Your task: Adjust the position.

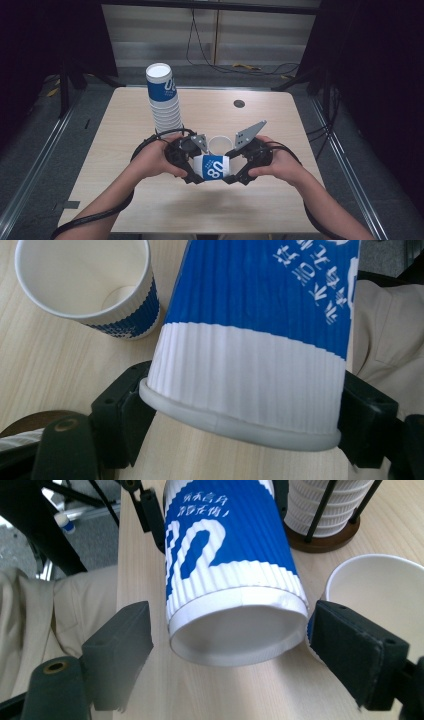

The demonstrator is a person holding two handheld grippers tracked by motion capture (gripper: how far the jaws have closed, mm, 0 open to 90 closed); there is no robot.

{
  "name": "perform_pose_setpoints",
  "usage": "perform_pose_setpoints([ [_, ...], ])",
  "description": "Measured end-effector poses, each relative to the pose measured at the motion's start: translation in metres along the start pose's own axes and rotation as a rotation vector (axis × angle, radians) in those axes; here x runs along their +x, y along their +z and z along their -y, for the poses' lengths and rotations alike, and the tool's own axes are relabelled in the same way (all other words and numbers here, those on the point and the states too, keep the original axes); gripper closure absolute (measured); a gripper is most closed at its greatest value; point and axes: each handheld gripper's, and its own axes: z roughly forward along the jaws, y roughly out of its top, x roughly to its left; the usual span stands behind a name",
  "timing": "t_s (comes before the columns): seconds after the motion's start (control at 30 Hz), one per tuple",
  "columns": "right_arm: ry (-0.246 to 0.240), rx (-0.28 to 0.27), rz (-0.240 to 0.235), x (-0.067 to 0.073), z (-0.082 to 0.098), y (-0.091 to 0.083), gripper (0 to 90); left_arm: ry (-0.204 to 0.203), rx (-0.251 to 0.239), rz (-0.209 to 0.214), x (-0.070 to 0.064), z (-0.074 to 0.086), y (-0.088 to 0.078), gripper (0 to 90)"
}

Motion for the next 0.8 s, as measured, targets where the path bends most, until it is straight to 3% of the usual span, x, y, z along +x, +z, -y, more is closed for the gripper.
perform_pose_setpoints([
  [0.03, 0.0, 0.0, 0.0, 0.0, 0.0, 0.0, 16.3, 0.0, 0.0, 0.0, 0.0, 0.0, 0.0, 21.2],
  [0.13, -0.008, 0.054, -0.003, 0.0, -0.005, 0.0, 16.2, 0.014, 0.062, -0.016, -0.003, -0.004, 0.003, 21.1],
  [0.37, -0.019, 0.144, 0.011, 0.001, -0.014, 0.004, 17.8, 0.028, 0.101, -0.009, -0.007, -0.009, 0.005, 21.1],
  [0.43, -0.014, 0.158, 0.006, 0.001, -0.015, 0.004, 19.5, 0.026, 0.097, -0.014, -0.007, -0.009, 0.005, 21.0],
  [0.47, -0.008, 0.193, 0.018, 0.002, -0.016, 0.005, 20.3, 0.036, 0.108, -0.015, -0.008, -0.01, 0.005, 21.0],
  [0.67, 0.0, 0.237, 0.002, 0.003, -0.018, 0.011, 22.1, 0.046, 0.12, -0.017, -0.009, -0.011, 0.006, 21.0],
  [0.8, -0.03, 0.266, -0.009, 0.004, -0.02, 0.014, 27.4, 0.06, 0.12, -0.014, -0.011, -0.013, 0.006, 21.0],
])
